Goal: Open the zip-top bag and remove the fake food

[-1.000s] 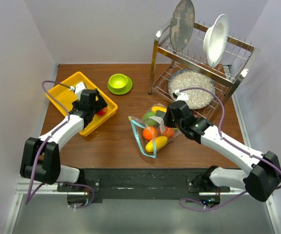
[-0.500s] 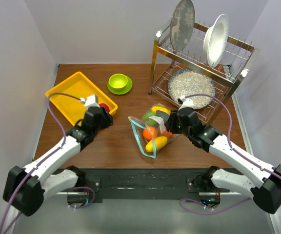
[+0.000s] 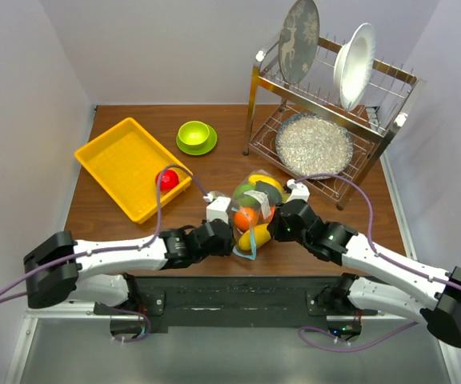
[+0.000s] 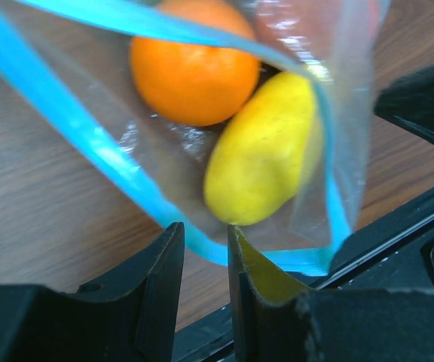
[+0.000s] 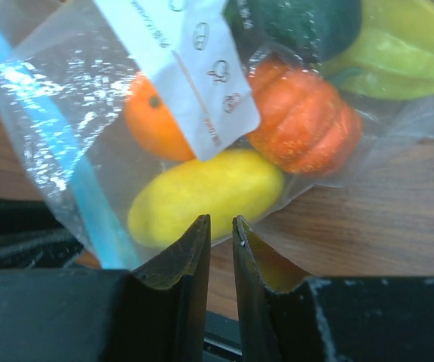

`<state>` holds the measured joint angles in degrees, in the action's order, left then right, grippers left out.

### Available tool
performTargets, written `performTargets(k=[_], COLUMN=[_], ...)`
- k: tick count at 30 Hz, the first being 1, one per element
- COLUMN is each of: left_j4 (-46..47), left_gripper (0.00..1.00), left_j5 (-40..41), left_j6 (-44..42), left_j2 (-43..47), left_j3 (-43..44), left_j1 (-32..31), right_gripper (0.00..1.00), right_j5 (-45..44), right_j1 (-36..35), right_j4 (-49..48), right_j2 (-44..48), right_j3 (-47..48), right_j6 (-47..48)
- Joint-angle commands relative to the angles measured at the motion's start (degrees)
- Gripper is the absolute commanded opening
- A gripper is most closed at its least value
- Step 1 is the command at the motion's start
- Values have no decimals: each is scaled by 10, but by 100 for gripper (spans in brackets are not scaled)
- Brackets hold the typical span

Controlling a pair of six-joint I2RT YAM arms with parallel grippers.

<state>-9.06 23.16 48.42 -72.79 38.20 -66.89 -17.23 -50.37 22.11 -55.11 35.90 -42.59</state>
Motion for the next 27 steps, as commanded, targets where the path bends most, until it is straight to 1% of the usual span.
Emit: performTargets(k=[1, 4, 5, 7, 9, 11, 14, 16, 18, 22, 25, 27], left_j4=[55, 64, 62, 68, 80, 83, 119, 130, 135, 167, 199, 203], left_gripper=[36, 38, 41, 42, 45, 51, 61, 64, 65, 68, 69, 69], left_j5=[51, 54, 56, 56, 51, 57, 65, 59, 48, -9, -18, -21], left_j6=[-41, -78, -88, -122, -147, -177, -213, -245, -263, -293, -297, -304], left_j2=[-30, -55, -62, -85, -104, -112, -118, -125, -136, -148, -158, -168], left_j3=[42, 61, 72, 82, 92, 97, 97, 100, 102, 92, 79, 77], left_j1=[-33, -45, -46, -48, -47, -47, -47, -48, -47, -47, -47, -47], right_gripper=[21, 21, 21, 20, 18, 18, 18, 15, 14, 14, 14, 14], right_j5=[-42, -57, -61, -69, -78, -96, -109, -101, -98, -97, -91, -83], right_j1=[-3, -3, -3, -2, -3, -3, -3, -3, -2, -3, -2, -3], right_j4=[-8, -6, -5, -4, 3, 12, 17, 11, 7, -1, -7, -11], right_j2=[1, -6, -13, -22, -37, -45, -69, -90, -99, -120, -129, -142], right_j3=[-7, -7, -7, -2, 6, 10, 19, 25, 25, 27, 31, 34], right_j6=[-25, -27, -26, -23, -21, -18, -13, -9, -8, -7, -4, -3])
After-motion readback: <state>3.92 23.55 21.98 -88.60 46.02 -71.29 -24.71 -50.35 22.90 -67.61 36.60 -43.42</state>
